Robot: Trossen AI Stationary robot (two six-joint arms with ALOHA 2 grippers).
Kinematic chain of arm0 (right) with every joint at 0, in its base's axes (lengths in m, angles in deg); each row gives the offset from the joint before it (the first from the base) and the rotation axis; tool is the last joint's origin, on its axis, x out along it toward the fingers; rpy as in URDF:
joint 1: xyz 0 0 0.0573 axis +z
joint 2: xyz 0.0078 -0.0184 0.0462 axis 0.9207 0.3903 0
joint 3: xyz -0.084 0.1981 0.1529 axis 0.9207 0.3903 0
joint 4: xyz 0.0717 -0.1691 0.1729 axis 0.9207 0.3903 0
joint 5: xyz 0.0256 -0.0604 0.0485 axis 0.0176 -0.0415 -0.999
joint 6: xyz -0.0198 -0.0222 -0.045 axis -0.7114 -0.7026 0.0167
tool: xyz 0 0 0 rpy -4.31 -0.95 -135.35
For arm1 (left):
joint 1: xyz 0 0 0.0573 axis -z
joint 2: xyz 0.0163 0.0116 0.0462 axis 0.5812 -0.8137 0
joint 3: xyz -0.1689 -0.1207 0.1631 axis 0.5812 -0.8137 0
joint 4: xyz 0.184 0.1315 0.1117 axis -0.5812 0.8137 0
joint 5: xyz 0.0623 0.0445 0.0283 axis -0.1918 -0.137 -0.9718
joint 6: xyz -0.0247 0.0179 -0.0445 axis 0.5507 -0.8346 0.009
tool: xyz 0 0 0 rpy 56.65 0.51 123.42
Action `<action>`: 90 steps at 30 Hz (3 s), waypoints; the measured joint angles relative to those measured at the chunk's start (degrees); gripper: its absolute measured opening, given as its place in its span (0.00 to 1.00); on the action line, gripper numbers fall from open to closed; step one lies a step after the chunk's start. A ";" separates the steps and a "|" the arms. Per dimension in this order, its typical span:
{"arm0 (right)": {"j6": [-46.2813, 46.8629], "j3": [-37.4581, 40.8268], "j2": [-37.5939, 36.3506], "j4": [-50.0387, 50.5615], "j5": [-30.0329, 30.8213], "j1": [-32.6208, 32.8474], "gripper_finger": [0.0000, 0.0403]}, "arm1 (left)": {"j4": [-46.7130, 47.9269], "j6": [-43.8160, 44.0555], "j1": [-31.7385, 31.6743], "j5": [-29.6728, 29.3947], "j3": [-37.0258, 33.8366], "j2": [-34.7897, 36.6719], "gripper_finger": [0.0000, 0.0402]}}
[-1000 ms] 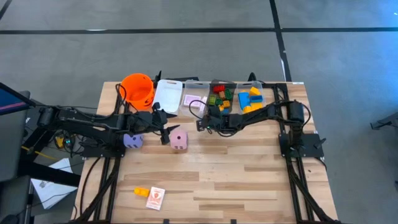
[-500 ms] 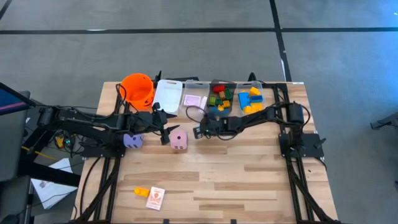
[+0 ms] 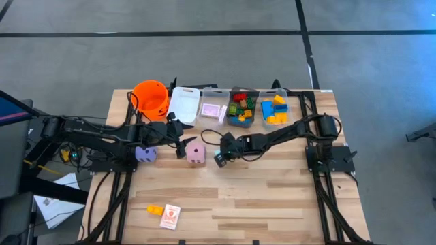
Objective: Pick & Place Toys
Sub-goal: Put the small light blue game piece into the black bin
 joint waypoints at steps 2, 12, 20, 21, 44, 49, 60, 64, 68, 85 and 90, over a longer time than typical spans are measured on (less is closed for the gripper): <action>-2.47 0.25 -1.66 3.21 -0.41 0.22 0.00 | -0.63 0.03 0.01 0.01 0.00 0.00 0.52; -9.47 0.11 -5.08 17.07 -1.31 2.09 0.00 | -2.51 0.07 -0.01 0.02 0.00 0.00 0.52; -42.25 0.60 -5.03 9.00 1.81 6.60 0.00 | -5.06 0.22 0.11 0.02 0.00 0.00 0.52; -43.97 0.83 -5.03 6.79 1.91 6.86 0.01 | -5.11 0.28 0.20 0.02 0.00 0.00 0.52; -57.69 0.97 -5.12 5.35 -1.49 2.72 0.84 | -5.05 5.16 0.47 0.03 0.00 0.00 0.52; -57.68 0.97 -5.12 4.12 -4.50 -0.37 0.84 | -5.02 5.16 0.47 0.04 0.00 0.00 0.52; -57.85 0.95 -5.14 3.64 -12.52 -4.18 0.82 | -4.98 5.16 0.47 0.04 0.00 0.00 0.52; -59.92 1.22 -3.98 0.03 -12.58 -4.18 0.82 | -4.94 5.16 0.47 0.04 0.00 0.00 0.52; -59.66 3.24 -3.10 -8.53 -17.51 -4.20 0.82 | -4.27 5.16 0.45 0.04 0.00 0.00 0.52; -56.11 16.64 -2.99 -35.91 -21.51 -6.30 0.82 | -3.98 5.16 0.41 0.04 -0.02 0.00 0.52; -57.04 18.75 -2.12 -39.53 -21.50 -7.15 0.82 | -4.02 5.16 0.41 0.02 -0.02 0.00 0.52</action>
